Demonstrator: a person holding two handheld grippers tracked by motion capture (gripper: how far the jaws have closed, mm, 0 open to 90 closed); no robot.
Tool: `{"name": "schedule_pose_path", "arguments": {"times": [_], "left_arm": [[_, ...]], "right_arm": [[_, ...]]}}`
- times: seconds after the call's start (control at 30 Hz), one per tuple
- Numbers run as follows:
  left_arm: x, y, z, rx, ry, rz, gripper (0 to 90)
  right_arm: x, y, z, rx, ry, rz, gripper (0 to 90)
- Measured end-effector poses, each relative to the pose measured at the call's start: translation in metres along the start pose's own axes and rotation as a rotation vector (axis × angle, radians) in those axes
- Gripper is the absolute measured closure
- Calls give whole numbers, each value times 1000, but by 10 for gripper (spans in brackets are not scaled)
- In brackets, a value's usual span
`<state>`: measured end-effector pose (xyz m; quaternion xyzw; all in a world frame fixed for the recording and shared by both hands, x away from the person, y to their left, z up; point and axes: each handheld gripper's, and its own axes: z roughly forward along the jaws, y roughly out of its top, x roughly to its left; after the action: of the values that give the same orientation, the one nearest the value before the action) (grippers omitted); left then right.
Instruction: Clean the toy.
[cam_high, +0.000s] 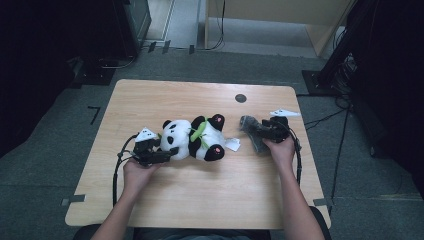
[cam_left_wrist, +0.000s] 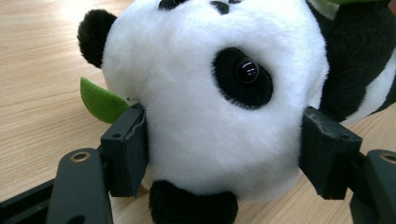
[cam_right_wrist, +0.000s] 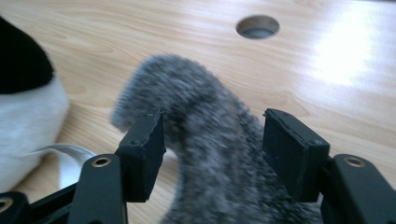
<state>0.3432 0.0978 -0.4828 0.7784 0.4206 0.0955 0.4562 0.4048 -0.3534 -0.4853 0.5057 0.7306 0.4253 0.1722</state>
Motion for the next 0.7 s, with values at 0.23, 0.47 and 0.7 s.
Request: {"name": "schedule_pose_path", "arguments": {"times": [0.23, 0.47, 0.7], "left_arm": [[1, 2, 0, 3, -16, -11, 213], [3, 5, 2, 8, -40, -21, 146], [5, 10, 3, -8, -65, -28, 55]], "right_arm": [[19, 5, -10, -31, 35, -29, 308], [38, 6, -20, -40, 87, -45, 255], [56, 6, -25, -34, 134, -65, 176]]}}
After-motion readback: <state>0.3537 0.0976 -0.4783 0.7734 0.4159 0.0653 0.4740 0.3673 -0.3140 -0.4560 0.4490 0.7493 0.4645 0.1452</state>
